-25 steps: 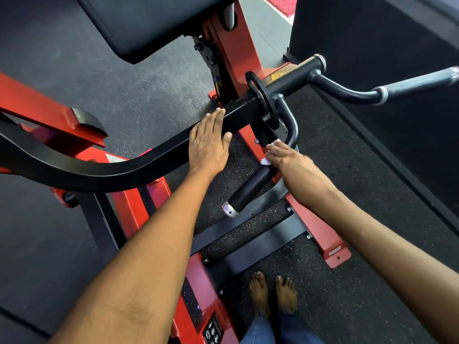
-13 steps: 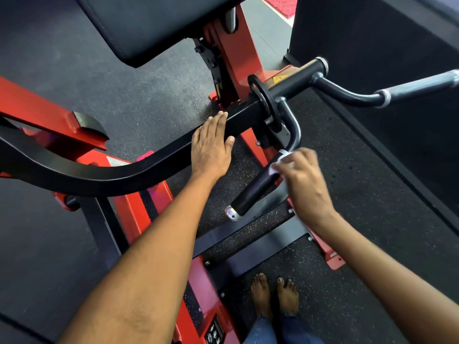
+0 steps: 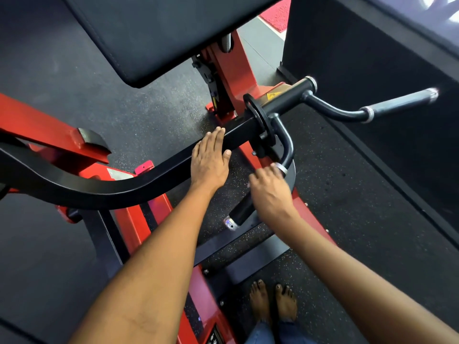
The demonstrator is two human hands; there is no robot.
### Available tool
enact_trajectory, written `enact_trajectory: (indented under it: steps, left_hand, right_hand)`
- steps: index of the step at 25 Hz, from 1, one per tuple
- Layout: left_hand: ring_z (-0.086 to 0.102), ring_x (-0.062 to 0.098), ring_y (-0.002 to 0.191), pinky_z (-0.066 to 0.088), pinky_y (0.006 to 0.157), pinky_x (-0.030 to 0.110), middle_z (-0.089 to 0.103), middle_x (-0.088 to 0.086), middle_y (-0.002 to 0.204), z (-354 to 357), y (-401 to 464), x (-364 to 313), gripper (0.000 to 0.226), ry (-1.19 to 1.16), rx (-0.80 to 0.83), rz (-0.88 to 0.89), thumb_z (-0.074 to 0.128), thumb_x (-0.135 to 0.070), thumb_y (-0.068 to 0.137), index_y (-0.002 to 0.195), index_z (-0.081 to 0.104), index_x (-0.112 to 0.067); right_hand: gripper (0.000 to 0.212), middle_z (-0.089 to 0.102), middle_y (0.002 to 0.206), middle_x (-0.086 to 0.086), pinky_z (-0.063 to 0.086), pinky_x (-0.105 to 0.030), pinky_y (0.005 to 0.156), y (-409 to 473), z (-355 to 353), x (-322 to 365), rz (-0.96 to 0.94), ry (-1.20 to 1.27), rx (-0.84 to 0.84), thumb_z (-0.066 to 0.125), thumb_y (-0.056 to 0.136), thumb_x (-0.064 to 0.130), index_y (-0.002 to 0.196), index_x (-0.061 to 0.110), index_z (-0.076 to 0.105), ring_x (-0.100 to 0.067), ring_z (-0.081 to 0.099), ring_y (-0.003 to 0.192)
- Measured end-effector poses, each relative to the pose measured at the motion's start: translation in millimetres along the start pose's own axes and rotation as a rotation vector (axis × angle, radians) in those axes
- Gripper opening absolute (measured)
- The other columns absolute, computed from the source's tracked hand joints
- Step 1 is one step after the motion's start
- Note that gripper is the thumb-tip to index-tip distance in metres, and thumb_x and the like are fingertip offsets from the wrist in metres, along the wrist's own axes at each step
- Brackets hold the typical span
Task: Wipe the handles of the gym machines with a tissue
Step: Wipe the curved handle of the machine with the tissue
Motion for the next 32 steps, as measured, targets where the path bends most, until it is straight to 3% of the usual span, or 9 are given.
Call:
enact_trajectory:
  steps: [3, 7, 11, 15, 20, 22, 26, 29, 32]
  left_hand:
    - [0.005, 0.019, 0.149, 0.005, 0.119, 0.033, 0.005, -0.001, 0.163, -8, 0, -2, 0.056, 0.004, 0.068, 0.010, 0.025, -0.032, 0.106, 0.155, 0.003, -0.017]
    - [0.002, 0.019, 0.150, 0.004, 0.120, 0.035, 0.001, 0.002, 0.163, -18, -1, -7, 0.055, -0.038, 0.168, -0.012, 0.022, -0.031, 0.106, 0.155, 0.002, -0.013]
    - [0.027, 0.025, 0.143, 0.022, 0.117, 0.038, 0.029, 0.010, 0.156, -35, -3, -32, 0.050, -0.119, 0.046, -0.147, 0.028, -0.030, 0.106, 0.150, 0.026, -0.008]
    - [0.031, 0.028, 0.142, 0.022, 0.117, 0.040, 0.037, 0.014, 0.151, -57, 30, -98, 0.048, -0.195, -0.177, 0.147, 0.034, -0.026, 0.102, 0.144, 0.038, -0.004]
    - [0.036, 0.034, 0.138, 0.026, 0.113, 0.046, 0.043, 0.018, 0.146, -38, 81, -185, 0.058, -0.249, -0.192, 0.277, 0.029, -0.035, 0.094, 0.139, 0.045, -0.001]
    - [0.031, 0.034, 0.141, 0.023, 0.115, 0.045, 0.038, 0.016, 0.150, -15, 93, -203, 0.055, -0.219, -0.147, 0.262, 0.033, -0.032, 0.097, 0.142, 0.041, -0.002]
    - [0.018, 0.036, 0.146, 0.015, 0.117, 0.047, 0.024, 0.019, 0.156, 16, 128, -233, 0.054, -0.180, -0.172, 0.096, 0.044, -0.024, 0.099, 0.146, 0.032, 0.001]
    - [0.003, 0.030, 0.149, -0.001, 0.118, 0.043, 0.008, 0.017, 0.161, 26, 145, -244, 0.061, -0.232, -0.137, -0.172, 0.040, -0.024, 0.101, 0.151, 0.016, 0.001]
    - [0.006, 0.030, 0.149, 0.001, 0.118, 0.045, 0.014, 0.016, 0.160, 37, 146, -245, 0.063, -0.249, -0.203, -0.194, 0.045, -0.021, 0.097, 0.151, 0.019, 0.001]
  right_hand:
    - [0.028, 0.055, 0.120, -0.013, 0.027, -0.036, 0.106, -8, 7, 46, -0.264, 0.041, 0.246, 0.042, 0.096, 0.013, 0.121, 0.005, 0.053, -0.027, 0.052, 0.112]
    - [0.030, 0.067, 0.103, -0.012, 0.036, -0.031, 0.100, -32, 16, 17, -0.591, 0.365, 0.175, 0.042, 0.089, 0.015, 0.099, 0.003, 0.068, -0.026, 0.063, 0.101]
    - [0.045, 0.051, 0.137, -0.004, 0.021, -0.022, 0.115, -31, -13, -76, -0.112, 0.578, -0.038, 0.032, 0.095, 0.030, 0.125, 0.009, 0.058, -0.015, 0.040, 0.132]
    - [0.023, 0.062, 0.118, 0.006, 0.034, -0.009, 0.097, -26, -34, -136, 0.359, 0.825, -0.317, 0.052, 0.093, 0.014, 0.110, 0.013, 0.069, -0.003, 0.054, 0.109]
    - [0.030, 0.062, 0.075, 0.000, 0.039, -0.019, 0.068, -22, -47, -220, 0.732, 0.825, -0.700, 0.053, 0.095, 0.017, 0.067, 0.013, 0.060, -0.009, 0.056, 0.073]
    - [0.030, 0.062, 0.082, -0.003, 0.034, -0.016, 0.069, -16, -48, -249, 0.831, 0.831, -0.758, 0.050, 0.097, 0.019, 0.071, 0.008, 0.061, -0.011, 0.054, 0.077]
    - [0.025, 0.049, 0.109, -0.002, 0.034, 0.000, 0.075, 6, -50, -315, 0.939, 0.841, -0.841, 0.052, 0.095, 0.012, 0.116, 0.003, 0.062, -0.007, 0.047, 0.092]
    - [0.021, 0.055, 0.103, 0.004, 0.036, -0.003, 0.081, 31, -56, -353, 0.830, 0.741, -0.817, 0.055, 0.093, 0.011, 0.109, 0.009, 0.068, -0.005, 0.050, 0.095]
    - [0.014, 0.057, 0.104, -0.004, 0.034, -0.002, 0.079, 47, -46, -368, 0.854, 0.769, -0.720, 0.056, 0.092, 0.012, 0.094, 0.010, 0.070, 0.007, 0.046, 0.085]
Point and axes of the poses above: each hand's wrist, its own y-axis towards the middle knuckle, its own z-axis out of the palm, x = y × z, the point moved 2 cm from there along y, towards the middle knuckle
